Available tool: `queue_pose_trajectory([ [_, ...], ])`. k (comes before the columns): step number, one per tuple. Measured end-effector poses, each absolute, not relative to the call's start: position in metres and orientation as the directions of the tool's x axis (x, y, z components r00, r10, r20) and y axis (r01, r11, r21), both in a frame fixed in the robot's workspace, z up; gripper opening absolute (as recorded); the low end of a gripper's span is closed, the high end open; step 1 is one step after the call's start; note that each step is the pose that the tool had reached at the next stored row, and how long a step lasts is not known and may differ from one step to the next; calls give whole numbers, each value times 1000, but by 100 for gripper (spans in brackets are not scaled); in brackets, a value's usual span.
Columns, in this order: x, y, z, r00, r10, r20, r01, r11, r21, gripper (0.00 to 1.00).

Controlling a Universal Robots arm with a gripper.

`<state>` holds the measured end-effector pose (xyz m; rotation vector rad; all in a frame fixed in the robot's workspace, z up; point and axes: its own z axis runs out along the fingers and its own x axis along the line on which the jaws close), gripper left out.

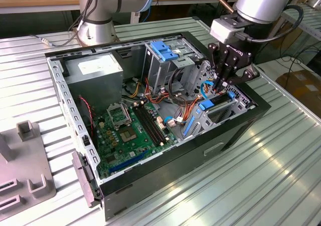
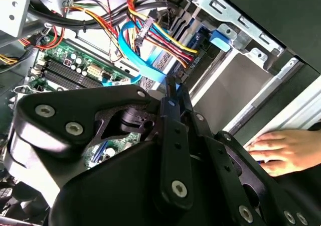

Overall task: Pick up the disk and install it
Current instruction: 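Insert the second disk wire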

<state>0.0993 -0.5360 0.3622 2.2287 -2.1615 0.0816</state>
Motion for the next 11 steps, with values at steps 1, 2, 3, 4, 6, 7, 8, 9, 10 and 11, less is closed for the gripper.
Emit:
queue_pose_trajectory([
  [1,97,-536,362,32,-998,63,-999,-33,-17,16],
  [2,96,-536,361,32,-998,63,-999,-33,-21,16],
  [3,95,-536,361,32,-997,63,-999,-34,-26,16],
  [4,94,-536,361,32,-997,64,-999,-35,-39,16],
  [6,91,-537,360,32,-997,64,-997,-36,-65,16],
  [7,90,-537,360,32,-997,65,-997,-36,-71,16],
  [8,89,-537,359,32,-997,65,-997,-37,-74,16],
  [9,88,-537,359,33,-997,65,-996,-38,-77,16],
  [10,87,-538,359,33,-997,65,-996,-39,-79,16],
  [11,86,-539,358,35,-997,65,-996,-40,-82,16],
])
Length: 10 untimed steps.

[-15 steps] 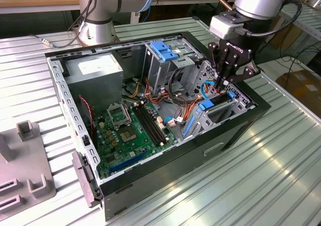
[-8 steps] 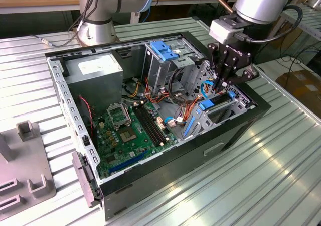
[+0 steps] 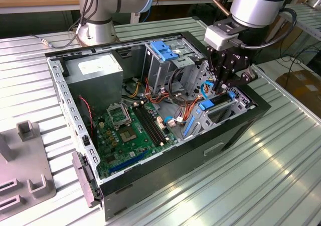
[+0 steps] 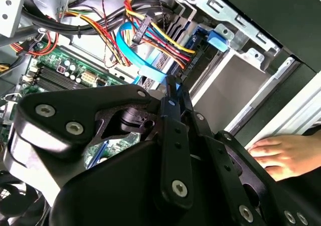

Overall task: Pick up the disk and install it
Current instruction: 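Insert the second disk wire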

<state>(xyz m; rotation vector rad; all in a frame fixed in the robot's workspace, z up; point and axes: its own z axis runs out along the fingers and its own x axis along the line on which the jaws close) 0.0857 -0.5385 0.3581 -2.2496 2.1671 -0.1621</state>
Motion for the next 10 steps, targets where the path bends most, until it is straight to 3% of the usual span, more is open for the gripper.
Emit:
queue_pose_trajectory([
  [10,81,-543,352,36,-997,66,-992,-43,-115,16],
])
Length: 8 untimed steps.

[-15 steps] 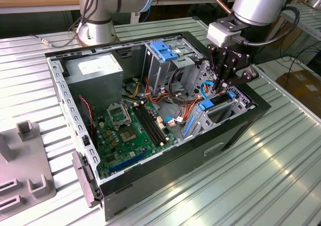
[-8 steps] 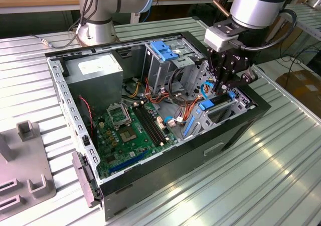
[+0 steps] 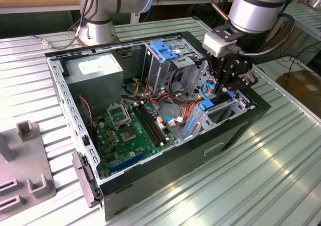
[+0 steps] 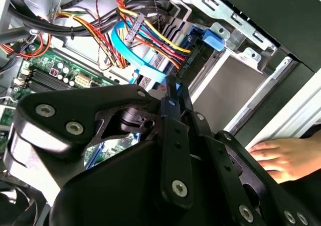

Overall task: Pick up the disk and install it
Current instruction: 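Insert the second disk wire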

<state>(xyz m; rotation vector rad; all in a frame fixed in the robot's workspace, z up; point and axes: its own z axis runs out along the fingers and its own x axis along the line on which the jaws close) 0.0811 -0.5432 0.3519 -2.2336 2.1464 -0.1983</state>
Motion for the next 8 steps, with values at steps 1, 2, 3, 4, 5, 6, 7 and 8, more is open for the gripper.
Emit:
queue_pose_trajectory([
  [1,80,-543,351,36,-997,66,-992,-43,-119,16],
  [2,80,-543,351,36,-997,66,-992,-43,-121,16],
  [3,80,-544,350,35,-997,64,-991,-43,-123,16],
  [4,80,-544,349,35,-997,62,-991,-43,-124,16],
  [5,80,-544,349,35,-998,59,-991,-43,-126,16],
  [6,80,-544,348,35,-998,56,-991,-42,-127,16],
  [7,79,-544,348,35,-998,54,-991,-42,-128,16],
  [8,79,-545,348,35,-998,53,-991,-42,-130,16],
])
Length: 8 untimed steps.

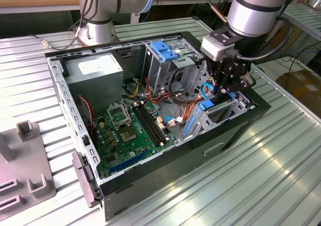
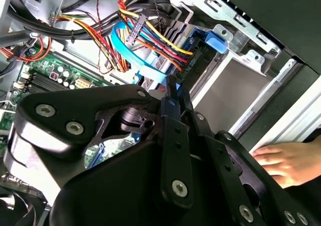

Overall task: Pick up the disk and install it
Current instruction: 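Insert the second disk wire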

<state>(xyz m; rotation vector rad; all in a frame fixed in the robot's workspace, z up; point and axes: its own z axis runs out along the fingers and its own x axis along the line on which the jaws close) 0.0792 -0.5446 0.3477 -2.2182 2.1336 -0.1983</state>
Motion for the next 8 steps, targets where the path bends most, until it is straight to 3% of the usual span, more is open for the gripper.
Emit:
queue_pose_trajectory([
  [8,78,-548,347,36,-998,49,-990,-42,-133,16],
])
